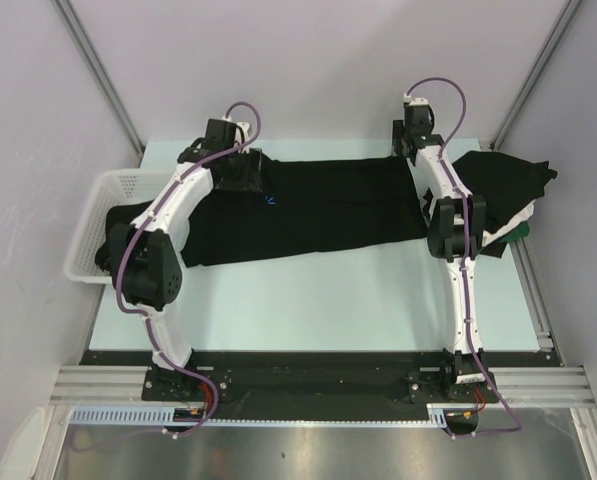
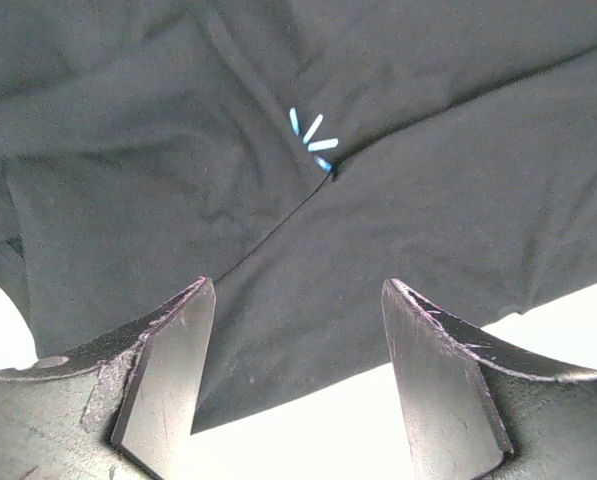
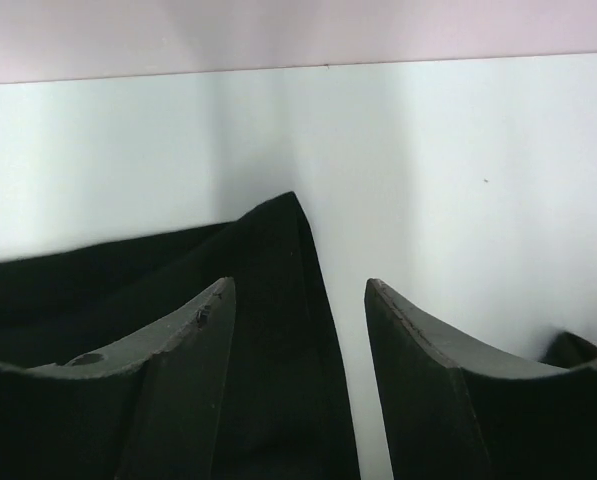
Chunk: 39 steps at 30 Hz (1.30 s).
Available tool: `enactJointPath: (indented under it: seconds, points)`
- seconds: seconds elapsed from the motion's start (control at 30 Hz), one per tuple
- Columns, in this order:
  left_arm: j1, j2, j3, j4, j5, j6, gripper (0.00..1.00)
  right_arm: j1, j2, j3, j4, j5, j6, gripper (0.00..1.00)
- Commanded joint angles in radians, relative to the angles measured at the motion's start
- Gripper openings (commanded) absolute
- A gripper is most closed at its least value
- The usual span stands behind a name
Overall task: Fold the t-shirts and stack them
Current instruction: Grap the side of the flattened tshirt furthest away from the robot with both arms
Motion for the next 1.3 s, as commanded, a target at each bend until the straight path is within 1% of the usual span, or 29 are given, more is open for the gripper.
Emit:
enactJointPath:
  seconds: [0.0,0.17,0.33,0.37,0.4,0.53,0.6,0.7,0.93,1.03,1.07,1.1,1.27]
  points:
    - [-0.006,-0.08,0.07,0.031,0.027,-0.015,0.73,-0.02,0.05,0.054,0.113,-0.068,0.037,0.59]
    - [-0.006,-0.119,0.033,0.069,0.074,-0.055,0.74,-0.036,0.092,0.066,0.158,-0.114,0.069,0.58]
    - [-0.006,-0.131,0.024,0.071,0.086,-0.045,0.75,-0.048,0.116,0.072,0.197,-0.139,0.094,0.57]
    - [-0.006,-0.131,0.023,0.069,0.085,-0.043,0.8,-0.048,0.121,0.074,0.199,-0.147,0.1,0.57]
    - [-0.006,-0.134,0.021,0.072,0.088,-0.043,0.82,-0.048,0.127,0.075,0.211,-0.154,0.108,0.55]
    - [-0.006,-0.136,0.012,0.075,0.091,-0.04,0.82,-0.048,0.142,0.078,0.234,-0.182,0.134,0.5]
    - [-0.006,-0.136,0.006,0.081,0.091,-0.041,0.83,-0.046,0.15,0.078,0.253,-0.194,0.143,0.44]
    - [-0.006,-0.14,-0.005,0.091,0.097,-0.041,0.83,-0.046,0.156,0.078,0.266,-0.209,0.148,0.39]
    - [-0.006,-0.157,-0.034,0.1,0.094,-0.035,0.83,-0.045,0.168,0.078,0.276,-0.222,0.148,0.38]
    - [-0.006,-0.162,-0.046,0.107,0.094,-0.032,0.83,-0.046,0.173,0.084,0.285,-0.222,0.151,0.22]
    - [-0.006,-0.165,-0.05,0.107,0.093,-0.032,0.83,-0.045,0.174,0.086,0.285,-0.22,0.152,0.08]
    - [-0.006,-0.165,-0.054,0.107,0.091,-0.031,0.83,-0.045,0.176,0.087,0.288,-0.22,0.152,0.0]
    - [-0.006,-0.169,-0.068,0.115,0.091,-0.031,0.84,-0.046,0.147,0.091,0.286,-0.206,0.148,0.0]
